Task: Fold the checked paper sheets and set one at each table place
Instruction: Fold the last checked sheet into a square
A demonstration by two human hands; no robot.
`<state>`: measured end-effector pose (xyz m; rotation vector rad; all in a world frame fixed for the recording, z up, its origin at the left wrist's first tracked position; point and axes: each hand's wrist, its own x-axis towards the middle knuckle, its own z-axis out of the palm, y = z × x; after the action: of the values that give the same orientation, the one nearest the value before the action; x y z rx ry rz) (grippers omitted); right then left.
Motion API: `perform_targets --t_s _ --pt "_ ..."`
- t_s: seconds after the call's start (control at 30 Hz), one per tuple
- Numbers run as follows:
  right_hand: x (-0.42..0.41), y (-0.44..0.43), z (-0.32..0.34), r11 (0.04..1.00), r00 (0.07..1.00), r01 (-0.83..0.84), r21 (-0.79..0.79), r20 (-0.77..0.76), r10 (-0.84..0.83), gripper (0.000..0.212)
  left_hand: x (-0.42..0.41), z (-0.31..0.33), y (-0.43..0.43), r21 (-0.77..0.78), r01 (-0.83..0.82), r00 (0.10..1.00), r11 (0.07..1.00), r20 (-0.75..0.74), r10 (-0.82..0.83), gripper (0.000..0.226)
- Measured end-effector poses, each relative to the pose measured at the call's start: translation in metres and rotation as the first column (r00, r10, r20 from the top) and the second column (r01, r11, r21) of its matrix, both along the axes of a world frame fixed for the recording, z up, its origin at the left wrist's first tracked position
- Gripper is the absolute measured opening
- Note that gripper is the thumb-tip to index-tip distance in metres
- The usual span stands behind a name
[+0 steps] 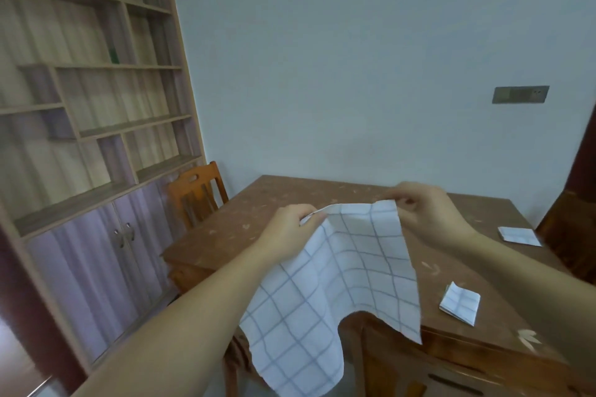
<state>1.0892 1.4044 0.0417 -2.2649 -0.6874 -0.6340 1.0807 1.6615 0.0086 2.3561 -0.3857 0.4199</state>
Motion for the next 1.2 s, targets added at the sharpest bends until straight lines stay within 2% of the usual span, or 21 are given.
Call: perform_targets --t_s 0.1,0.2,0.3,0.4,0.5,0.53,0.63,0.7,0.83,0.97,1.1,1.13,1.2 --pt "-0.019 0.034 0.014 0.979 0.973 -0.062 0.192 -0.207 0.102 0.016 -0.026 -0.005 0.033 -0.01 0.023 0.999 1.0 -0.038 -0.023 0.046" --pt "-0.04 0.079 0.022 0.946 0.923 -0.17 0.276 -0.293 0.251 0.015 -0.056 -0.004 0.066 -0.066 0.083 0.985 0.994 -0.149 -0.092 0.055" --pt "-0.06 0.128 0.028 0.948 0.891 -0.235 0.213 -0.344 0.298 0.014 -0.08 0.006 0.089 -0.147 0.146 0.961 0.978 -0.215 -0.176 0.04" --pt "-0.071 0.167 0.032 0.955 0.895 -0.242 0.169 -0.341 0.287 0.016 -0.094 0.016 0.109 -0.29 0.146 0.97 0.946 -0.143 -0.194 0.022" --pt "-0.085 0.186 0.04 0.939 0.834 -0.238 0.248 -0.443 0.329 0.056 -0.106 0.017 0.132 -0.433 0.144 0.976 0.89 -0.087 -0.201 0.016" --pt "-0.089 0.188 0.041 0.943 0.823 -0.24 0.232 -0.466 0.324 0.061 -0.109 0.017 0.14 -0.468 0.134 0.98 0.874 -0.071 -0.188 0.016" --pt "-0.096 0.196 0.044 0.974 0.883 -0.224 0.021 -0.418 0.213 0.035 -0.114 0.016 0.159 -0.517 0.101 0.989 0.85 -0.043 -0.144 0.017" --pt "-0.099 0.202 0.043 0.975 0.899 -0.219 -0.044 -0.397 0.184 0.026 -0.119 0.017 0.166 -0.531 0.084 0.989 0.843 -0.058 -0.135 0.018" --pt "-0.103 0.219 0.045 0.972 0.92 -0.22 -0.082 -0.35 0.178 0.042 -0.126 0.017 0.174 -0.503 0.107 0.982 0.858 -0.079 -0.169 0.024" --pt "-0.106 0.229 0.046 0.966 0.945 -0.177 -0.186 -0.308 0.114 0.044 -0.126 0.016 0.18 -0.574 0.108 0.988 0.812 -0.032 -0.154 0.048" --pt "-0.102 0.223 0.045 0.965 0.934 -0.089 -0.245 -0.358 -0.004 0.045 -0.123 0.014 0.192 -0.701 0.022 0.997 0.713 -0.035 -0.065 0.038" --pt "-0.103 0.222 0.046 0.969 0.924 -0.095 -0.227 -0.383 0.001 0.048 -0.123 0.014 0.195 -0.733 0.002 0.997 0.68 -0.048 -0.054 0.036" --pt "-0.099 0.218 0.043 0.99 0.886 -0.12 -0.068 -0.458 0.075 0.049 -0.121 0.012 0.203 -0.793 -0.053 0.996 0.606 -0.087 -0.028 0.027"
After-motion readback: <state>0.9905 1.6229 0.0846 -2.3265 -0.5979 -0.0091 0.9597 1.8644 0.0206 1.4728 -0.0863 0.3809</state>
